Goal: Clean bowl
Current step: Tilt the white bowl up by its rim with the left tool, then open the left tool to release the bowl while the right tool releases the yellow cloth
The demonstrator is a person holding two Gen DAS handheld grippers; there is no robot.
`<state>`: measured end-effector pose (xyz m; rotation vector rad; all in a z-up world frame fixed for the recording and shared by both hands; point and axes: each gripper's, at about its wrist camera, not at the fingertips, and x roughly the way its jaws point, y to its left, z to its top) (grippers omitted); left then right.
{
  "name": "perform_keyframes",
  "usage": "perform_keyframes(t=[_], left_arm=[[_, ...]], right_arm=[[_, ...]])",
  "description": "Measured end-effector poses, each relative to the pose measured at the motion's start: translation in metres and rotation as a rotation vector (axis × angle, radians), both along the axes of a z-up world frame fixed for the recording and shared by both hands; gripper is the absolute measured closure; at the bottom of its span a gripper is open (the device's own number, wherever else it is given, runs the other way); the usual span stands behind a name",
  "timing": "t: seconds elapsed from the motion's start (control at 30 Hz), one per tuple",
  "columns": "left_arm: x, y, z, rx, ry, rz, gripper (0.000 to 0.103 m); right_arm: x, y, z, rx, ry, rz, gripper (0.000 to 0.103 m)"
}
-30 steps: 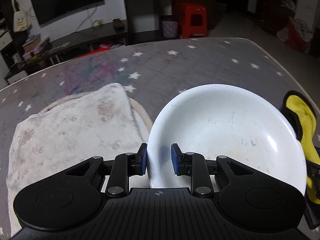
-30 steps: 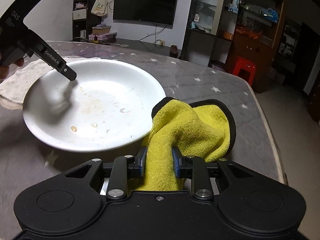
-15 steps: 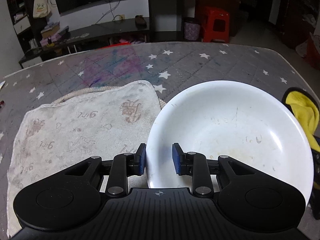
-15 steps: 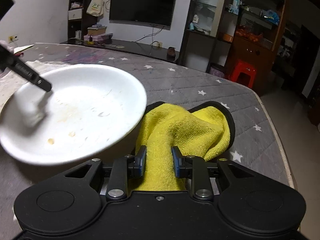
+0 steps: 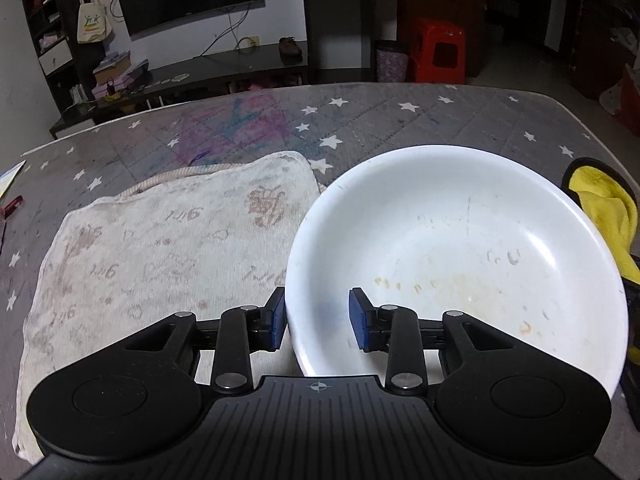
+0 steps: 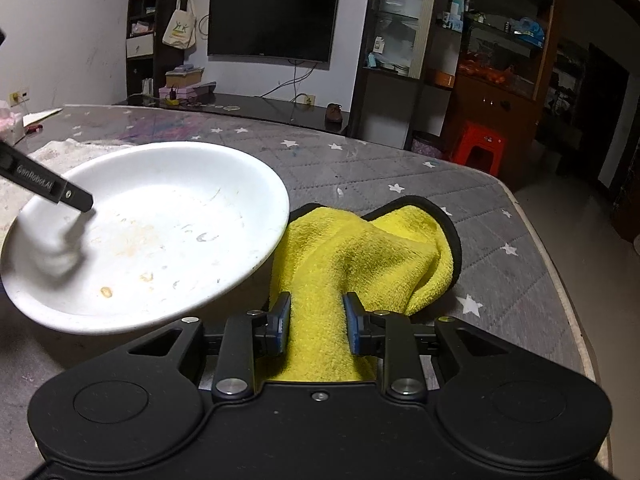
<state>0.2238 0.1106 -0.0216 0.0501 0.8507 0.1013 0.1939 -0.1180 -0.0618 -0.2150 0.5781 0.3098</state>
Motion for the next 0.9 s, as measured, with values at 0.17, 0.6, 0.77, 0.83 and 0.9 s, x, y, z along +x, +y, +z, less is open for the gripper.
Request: perform_keyframes(t=[0.17, 0.6, 0.77, 0.83, 0.9], left_arm=[[-0.015, -0.007, 0.008, 0.030, -0.036, 0.005, 0.061], [-0.058, -0.029, 0.030, 0.022, -0.114, -0.001, 0.049], [-0.075, -0.040, 0.034, 0.018, -0.127, -0.010, 0.044], [-0.082, -0.046, 0.036, 0.032, -0.136, -0.008, 0.040], [-0.089, -0.050, 0.038, 0.033, -0.141, -0.008, 0.037]], right_arm=[[0.000, -0.001, 0.002, 0.010, 0.002, -0.011, 0.065], [-0.024, -0.011, 0.015, 0.059, -0.018, -0.062, 0.045], [-0.035, -0.011, 0.019, 0.066, -0.027, -0.063, 0.038], [-0.040, -0.011, 0.021, 0.068, -0.031, -0.064, 0.034], [-0.044, -0.011, 0.023, 0.071, -0.034, -0.064, 0.027]])
